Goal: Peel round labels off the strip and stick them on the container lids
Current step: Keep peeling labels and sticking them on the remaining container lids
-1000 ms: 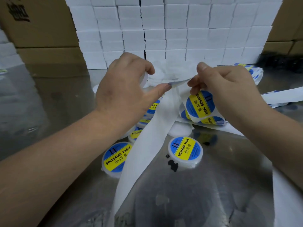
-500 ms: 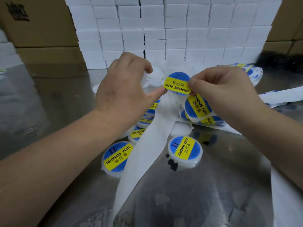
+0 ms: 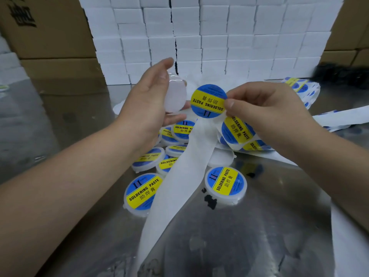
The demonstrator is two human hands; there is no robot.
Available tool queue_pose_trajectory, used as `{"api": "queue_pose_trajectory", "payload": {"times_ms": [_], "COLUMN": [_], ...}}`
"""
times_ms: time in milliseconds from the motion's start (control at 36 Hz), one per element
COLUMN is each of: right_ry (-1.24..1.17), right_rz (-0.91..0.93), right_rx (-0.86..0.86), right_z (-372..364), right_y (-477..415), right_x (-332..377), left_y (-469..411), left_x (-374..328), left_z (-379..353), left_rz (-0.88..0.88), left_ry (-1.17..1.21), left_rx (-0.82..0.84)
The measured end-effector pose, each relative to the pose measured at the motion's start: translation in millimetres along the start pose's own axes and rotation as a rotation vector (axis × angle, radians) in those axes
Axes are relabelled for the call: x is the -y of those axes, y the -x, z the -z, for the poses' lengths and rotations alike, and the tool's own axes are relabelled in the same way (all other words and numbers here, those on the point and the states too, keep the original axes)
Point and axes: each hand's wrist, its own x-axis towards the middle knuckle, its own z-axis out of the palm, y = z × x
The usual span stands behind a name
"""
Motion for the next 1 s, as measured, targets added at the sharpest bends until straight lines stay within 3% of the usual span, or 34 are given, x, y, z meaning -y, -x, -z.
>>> {"api": "queue_pose_trajectory", "payload": {"times_ms": [361, 695, 1000], "right_ry": [-0.046, -0.002, 0.002], "right_rz": [0.06, 0.046, 0.024], "right_rx": [0.206, 0.249, 0.235], "right_z": [-3, -2, -1], "right_y": [5, 4, 5], "right_x": [4, 0, 1], "left_y": [7, 10, 11], "left_x": [-3, 2, 9], "left_z": [-3, -3, -4], "left_rz": [0.169, 0.075, 0.034], "left_ry": [0.35, 0.254, 0.195], "left_rx": [0.329, 0.427, 0.402]}}
